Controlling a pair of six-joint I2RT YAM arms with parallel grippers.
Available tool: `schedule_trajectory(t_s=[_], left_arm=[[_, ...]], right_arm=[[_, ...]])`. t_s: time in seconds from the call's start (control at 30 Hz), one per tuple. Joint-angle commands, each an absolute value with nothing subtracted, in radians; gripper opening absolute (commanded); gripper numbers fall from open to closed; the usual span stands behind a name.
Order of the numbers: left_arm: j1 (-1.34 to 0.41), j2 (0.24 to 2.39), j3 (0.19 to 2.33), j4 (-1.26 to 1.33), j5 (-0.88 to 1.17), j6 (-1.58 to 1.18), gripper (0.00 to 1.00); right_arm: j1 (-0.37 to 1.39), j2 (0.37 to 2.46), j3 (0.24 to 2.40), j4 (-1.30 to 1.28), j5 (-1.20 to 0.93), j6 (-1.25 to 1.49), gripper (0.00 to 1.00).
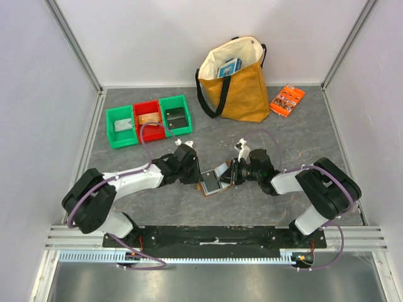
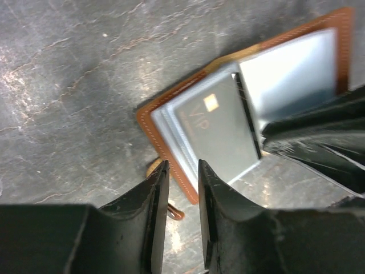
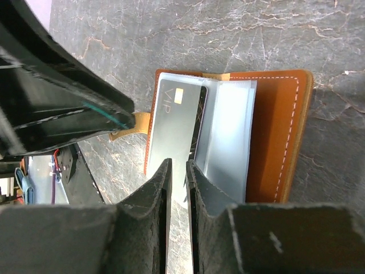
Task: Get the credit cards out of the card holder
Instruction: Remove the credit card from the card holder.
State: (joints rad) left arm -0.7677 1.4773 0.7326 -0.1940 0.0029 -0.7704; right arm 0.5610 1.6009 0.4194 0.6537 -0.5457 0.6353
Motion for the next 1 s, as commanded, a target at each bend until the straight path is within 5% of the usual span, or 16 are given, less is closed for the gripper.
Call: schedule_trajectory(t_s=[0.0, 0.73, 0.97], left_arm=[[-0.776, 1.401, 0.741, -0.172, 0.046, -0.759, 0.35], [-0.778, 1.575, 0.741, -0.169, 0.028, -0.762, 0.2], [-0.778, 1.56, 0.739, -0.175, 0.021, -0.768, 0.23]], right_arm=[[0.565, 1.617, 0.414, 0.716, -0.548, 0.655, 0.22], [0.565, 1.617, 0.407, 0.695, -0.486, 0.647, 0.27], [0.565, 1.536, 0.423, 0.586, -0.429, 0.581, 0.28]])
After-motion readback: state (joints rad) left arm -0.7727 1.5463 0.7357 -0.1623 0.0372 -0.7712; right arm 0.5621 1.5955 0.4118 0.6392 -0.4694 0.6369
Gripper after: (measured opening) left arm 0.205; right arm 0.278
